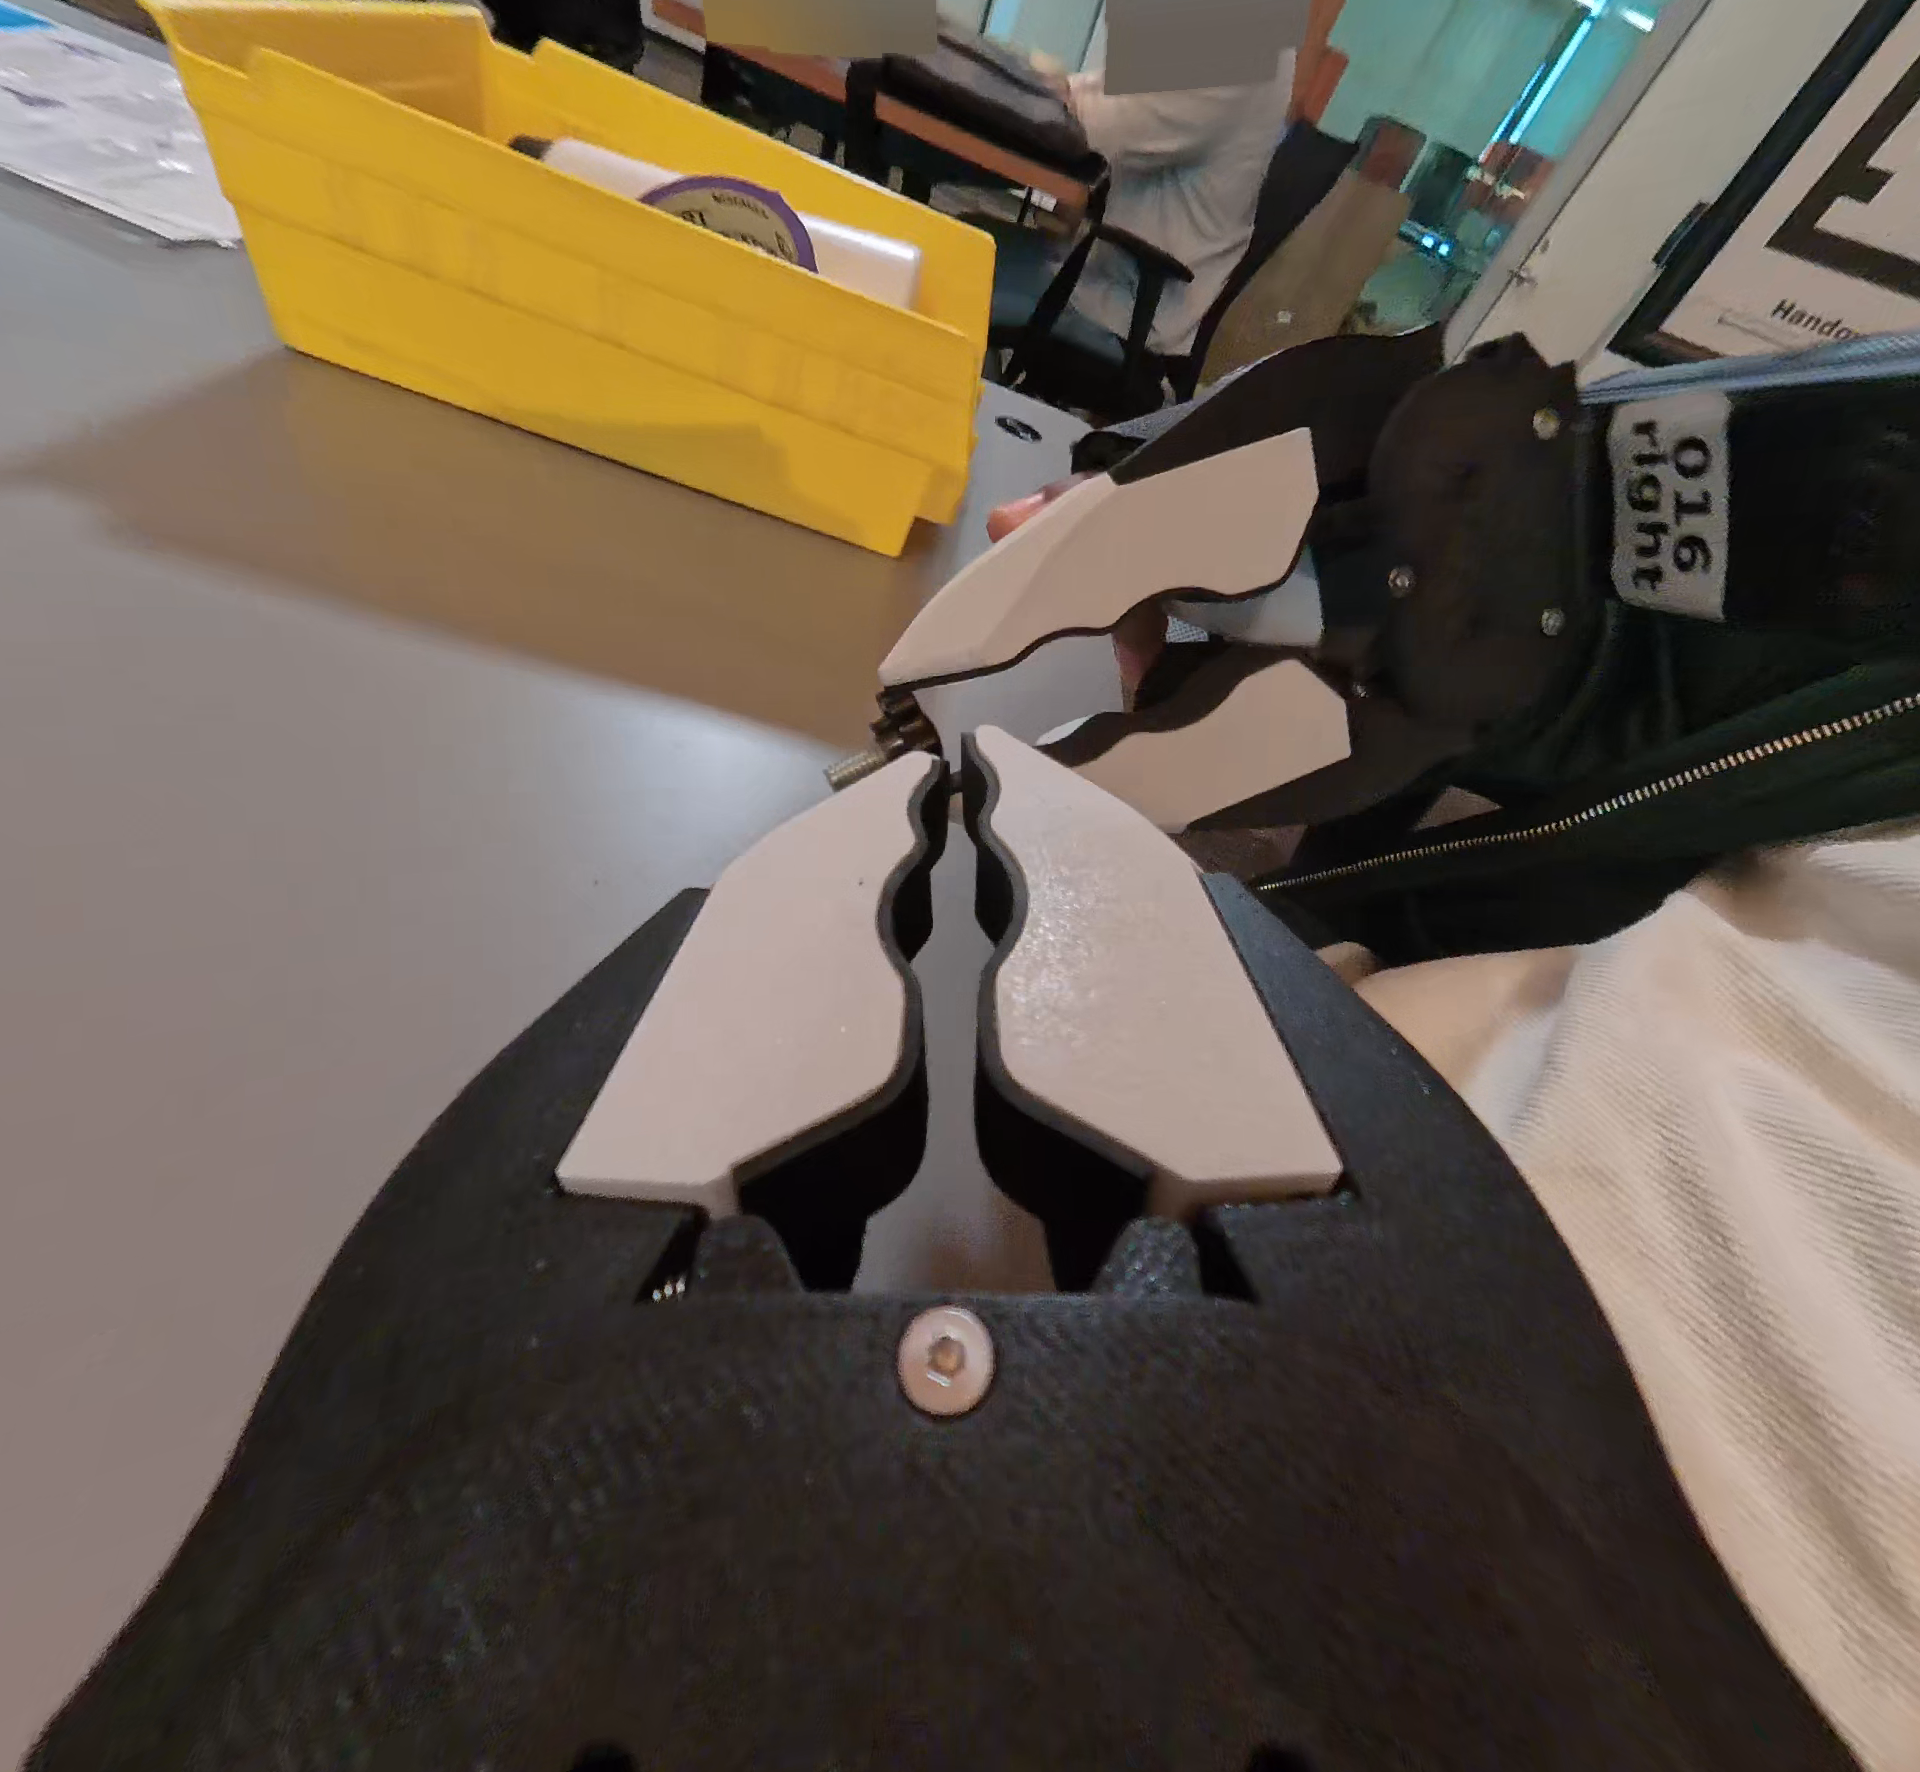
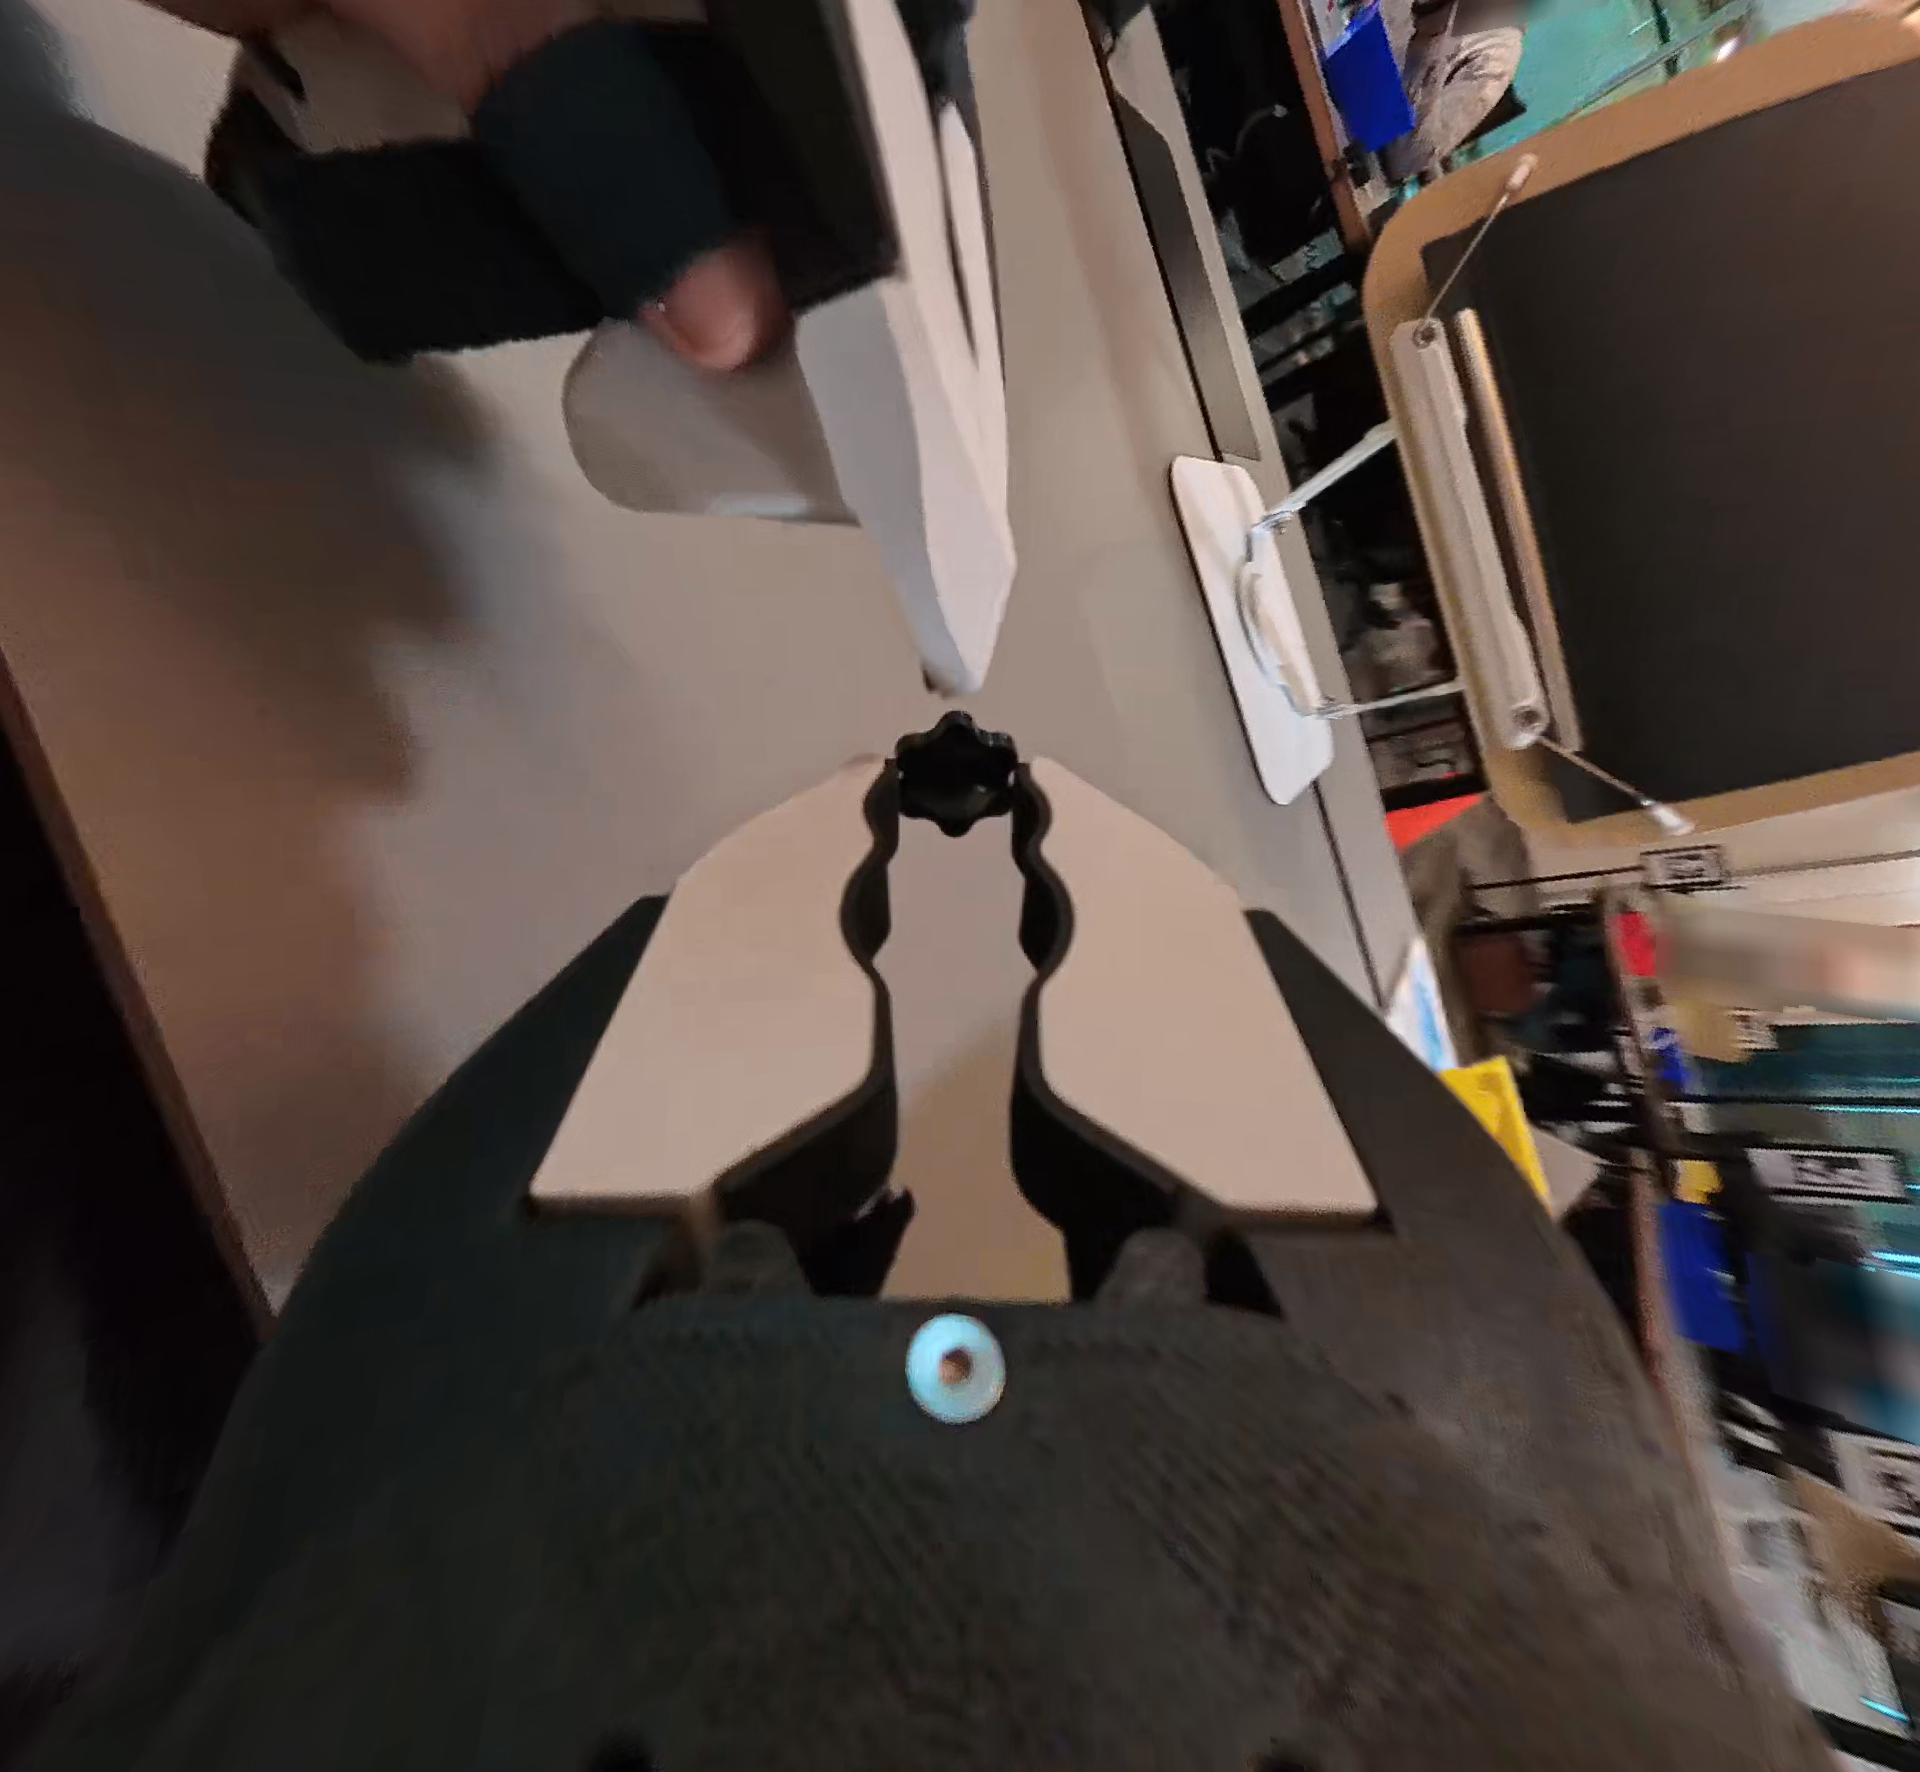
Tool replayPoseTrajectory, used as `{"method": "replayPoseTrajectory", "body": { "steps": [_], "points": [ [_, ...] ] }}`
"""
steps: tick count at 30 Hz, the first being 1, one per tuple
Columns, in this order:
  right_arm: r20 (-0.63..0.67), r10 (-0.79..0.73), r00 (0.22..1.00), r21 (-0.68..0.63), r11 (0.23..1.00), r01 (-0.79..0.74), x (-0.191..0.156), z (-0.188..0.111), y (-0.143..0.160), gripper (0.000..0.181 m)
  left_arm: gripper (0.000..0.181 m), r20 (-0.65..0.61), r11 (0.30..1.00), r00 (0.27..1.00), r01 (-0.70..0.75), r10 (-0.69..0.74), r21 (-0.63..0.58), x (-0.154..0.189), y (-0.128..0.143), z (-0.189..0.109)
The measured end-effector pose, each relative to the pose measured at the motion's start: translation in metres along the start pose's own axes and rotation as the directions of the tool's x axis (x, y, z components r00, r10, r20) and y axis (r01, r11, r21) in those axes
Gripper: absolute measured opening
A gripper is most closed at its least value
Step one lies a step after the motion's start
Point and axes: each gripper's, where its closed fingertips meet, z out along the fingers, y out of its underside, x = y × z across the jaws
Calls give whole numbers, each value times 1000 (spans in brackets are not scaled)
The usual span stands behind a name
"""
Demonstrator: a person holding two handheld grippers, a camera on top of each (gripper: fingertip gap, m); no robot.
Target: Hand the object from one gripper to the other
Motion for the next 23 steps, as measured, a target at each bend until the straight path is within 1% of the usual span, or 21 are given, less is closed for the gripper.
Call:
{"method": "replayPoseTrajectory", "body": {
  "steps": [1, 3, 6, 8, 15, 19, 23],
  "points": [
    [-11, -26, 1000, -11, 1000, 26, -1, 0, -1, 20, 5, 4, 1000, 1000, 5, -5, -9, 1, 2, 3],
    [-30, -55, 998, -35, 998, 54, -1, 0, 0, 21, 2, 11, 1000, 1000, 16, -16, -24, 1, 5, 5],
    [-37, -55, 998, -40, 998, 54, 0, 0, 1, 21, 4, 38, 999, 999, 7, -5, -33, -2, 7, 6],
    [-39, -55, 998, -42, 998, 53, 0, 0, 1, 21, 13, 75, 999, 997, -12, 15, -39, -6, 7, 6],
    [-75, -145, 987, -91, 986, 138, -2, 1, 1, 21, 7, 107, 998, 994, -24, 30, -59, -6, 9, 7],
    [-93, -168, 981, -97, 982, 159, -1, 0, -1, 21, 7, 77, 998, 997, 35, -32, -44, -5, 8, 7],
    [-110, -129, 985, -29, 992, 126, 5, -3, -7, 23, 7, -2, 988, 988, 152, -152, 23, -3, 0, 3]
  ]
}}
